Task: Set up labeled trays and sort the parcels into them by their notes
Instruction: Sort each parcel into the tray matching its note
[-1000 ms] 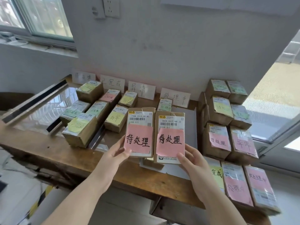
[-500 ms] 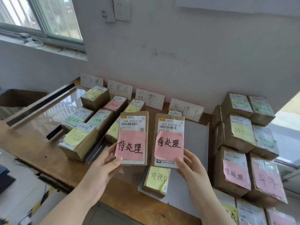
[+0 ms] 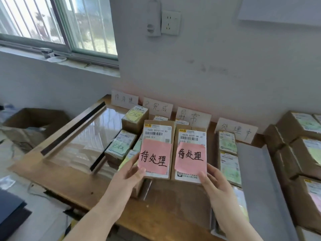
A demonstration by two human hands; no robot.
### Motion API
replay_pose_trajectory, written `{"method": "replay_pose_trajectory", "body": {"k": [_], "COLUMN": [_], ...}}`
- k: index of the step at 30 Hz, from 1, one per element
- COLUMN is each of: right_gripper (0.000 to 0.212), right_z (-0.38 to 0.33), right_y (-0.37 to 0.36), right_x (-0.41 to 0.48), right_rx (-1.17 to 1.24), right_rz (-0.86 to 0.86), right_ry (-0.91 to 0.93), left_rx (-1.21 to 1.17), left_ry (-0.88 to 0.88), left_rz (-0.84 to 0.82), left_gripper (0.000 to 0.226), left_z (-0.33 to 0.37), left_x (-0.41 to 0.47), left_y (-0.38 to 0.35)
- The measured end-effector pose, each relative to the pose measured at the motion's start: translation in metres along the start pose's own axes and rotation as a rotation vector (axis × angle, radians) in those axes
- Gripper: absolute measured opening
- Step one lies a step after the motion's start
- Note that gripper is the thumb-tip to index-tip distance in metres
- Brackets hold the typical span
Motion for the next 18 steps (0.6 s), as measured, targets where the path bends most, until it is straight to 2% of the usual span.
{"method": "replay_pose_trajectory", "body": {"k": [4, 8, 15, 18], "right_gripper": [0.038, 0.042, 0.047, 0.044], "right_z": [-0.008, -0.011, -0.014, -0.018], "right_y": [-0.064, -0.105, -0.125, -0.126], "right_x": [-0.002, -0.006, 0.01, 0.028], "right_rx": [-0.002, -0.025, -0.043, -0.01], "right_rz": [0.042, 0.086, 0.09, 0.069], "right_ry": [0.027, 0.041, 0.014, 0.012], "left_rx": [0.081, 0.099, 0.125, 0.128], "left_ry": [-0.043, -0.023, 0.022, 0.049], "left_rz": [-0.045, -0.056, -0.067, -0.054], "left_gripper": [0.056, 0.05, 0.048, 0.061], "left_z": [0.013, 0.017, 0.014, 0.013], "left_x": [0.013, 0.027, 0.056, 0.072], "left_y": [0.062, 0.104, 0.12, 0.12]}}
Point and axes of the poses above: each hand's wrist, its own x-axis towards the middle knuckle, its own y-axis out of the back of the hand, z = x × y, the point moved 10 cm from there along x, towards the middle knuckle, and after that the axes turned 6 degrees about x, right-handed, at the moved point
